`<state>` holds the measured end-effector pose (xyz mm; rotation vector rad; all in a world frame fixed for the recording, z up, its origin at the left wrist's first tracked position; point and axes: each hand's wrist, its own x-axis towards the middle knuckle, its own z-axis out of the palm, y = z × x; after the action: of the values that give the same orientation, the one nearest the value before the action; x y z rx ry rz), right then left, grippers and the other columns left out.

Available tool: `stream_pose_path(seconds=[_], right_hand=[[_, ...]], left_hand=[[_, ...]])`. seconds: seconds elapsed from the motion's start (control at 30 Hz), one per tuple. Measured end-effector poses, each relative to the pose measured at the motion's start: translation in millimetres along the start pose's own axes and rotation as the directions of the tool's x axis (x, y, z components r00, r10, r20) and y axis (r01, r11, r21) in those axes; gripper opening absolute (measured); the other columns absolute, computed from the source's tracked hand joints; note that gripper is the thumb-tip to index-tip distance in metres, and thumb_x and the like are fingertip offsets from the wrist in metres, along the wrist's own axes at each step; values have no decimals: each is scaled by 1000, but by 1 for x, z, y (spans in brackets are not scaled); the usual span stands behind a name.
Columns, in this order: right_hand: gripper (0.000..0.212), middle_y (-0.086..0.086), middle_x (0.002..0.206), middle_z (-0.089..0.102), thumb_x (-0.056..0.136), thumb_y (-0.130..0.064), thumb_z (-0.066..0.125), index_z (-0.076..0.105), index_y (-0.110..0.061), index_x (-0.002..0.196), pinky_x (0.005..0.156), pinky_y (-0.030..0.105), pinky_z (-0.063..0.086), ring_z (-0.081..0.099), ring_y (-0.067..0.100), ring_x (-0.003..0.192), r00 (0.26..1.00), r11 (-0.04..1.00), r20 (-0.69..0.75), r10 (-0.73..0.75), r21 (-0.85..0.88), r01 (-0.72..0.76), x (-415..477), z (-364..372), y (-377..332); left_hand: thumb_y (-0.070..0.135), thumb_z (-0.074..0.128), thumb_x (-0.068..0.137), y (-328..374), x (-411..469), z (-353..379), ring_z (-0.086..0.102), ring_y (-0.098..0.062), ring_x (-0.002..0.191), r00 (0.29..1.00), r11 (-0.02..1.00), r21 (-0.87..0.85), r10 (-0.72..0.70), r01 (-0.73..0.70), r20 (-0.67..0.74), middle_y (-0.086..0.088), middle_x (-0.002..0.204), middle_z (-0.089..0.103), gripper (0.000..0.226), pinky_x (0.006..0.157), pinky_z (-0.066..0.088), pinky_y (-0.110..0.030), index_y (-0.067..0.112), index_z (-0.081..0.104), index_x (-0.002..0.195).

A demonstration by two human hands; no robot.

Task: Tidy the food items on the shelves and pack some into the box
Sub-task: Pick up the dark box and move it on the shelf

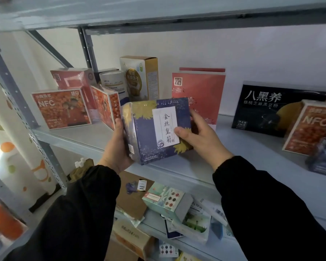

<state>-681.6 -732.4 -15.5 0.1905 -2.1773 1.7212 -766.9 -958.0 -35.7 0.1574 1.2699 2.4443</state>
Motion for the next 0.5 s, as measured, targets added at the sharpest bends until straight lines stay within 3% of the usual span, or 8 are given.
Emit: stream_pose_path(seconds=[0.1, 0.2, 0.27, 0.37, 0.43, 0.5], right_hand=[[87, -21, 131, 63, 72, -50, 84, 36, -45, 143, 97, 27, 56, 65, 0, 118, 1000, 999, -19, 19, -49, -20, -2, -2, -1], [107, -15, 138, 63, 62, -43, 96, 31, -46, 147, 103, 26, 52, 63, 0, 123, 999, 996, -30, 12, -87, -15, -9, -4, -4], [116, -13, 145, 56, 64, -31, 100, 25, -49, 151, 101, 18, 51, 58, -3, 127, 998, 994, -60, 2, -113, -9, -18, -3, -10], [107, -14, 153, 44, 66, -28, 97, 29, -58, 142, 102, 10, 45, 49, -7, 132, 990, 986, -139, -28, -166, 5, -40, -5, -19], [94, -19, 160, 28, 61, -44, 95, 34, -60, 132, 112, 4, 26, 32, -6, 142, 977, 948, -201, -74, -318, 6, -55, -5, -24], [88, -23, 160, 19, 60, -53, 91, 37, -57, 129, 112, 1, 14, 20, -6, 148, 954, 909, -268, -132, -417, 8, -68, -6, -25]], left_hand=[[66, 41, 102, -2, -1, 6, 62, -34, 131, 999, 995, 96, 31, -27, -42, -13, 144, 63, 67, 110, 48, -58, 20, 50, 150], [47, 38, 110, -4, -1, 13, 71, -28, 116, 995, 981, 186, 66, -53, -68, -11, 125, 74, 46, 101, 53, -47, 16, 66, 128], [36, 44, 111, -7, 1, 13, 73, -30, 106, 996, 965, 252, 86, -73, -38, -12, 115, 77, 35, 96, 55, -46, 15, 71, 117], [23, 51, 109, -11, -4, 13, 70, -23, 84, 979, 882, 441, 201, -169, -27, -7, 99, 75, 14, 68, 56, -36, 21, 64, 109], [20, 55, 106, -16, -10, 13, 64, -20, 81, 955, 759, 597, 294, -262, 45, -9, 98, 70, 7, 66, 51, -34, 24, 58, 102], [19, 55, 103, -18, -14, 17, 60, -31, 79, 945, 635, 708, 290, -310, 154, -17, 96, 67, 10, 70, 49, -43, 24, 57, 94]])
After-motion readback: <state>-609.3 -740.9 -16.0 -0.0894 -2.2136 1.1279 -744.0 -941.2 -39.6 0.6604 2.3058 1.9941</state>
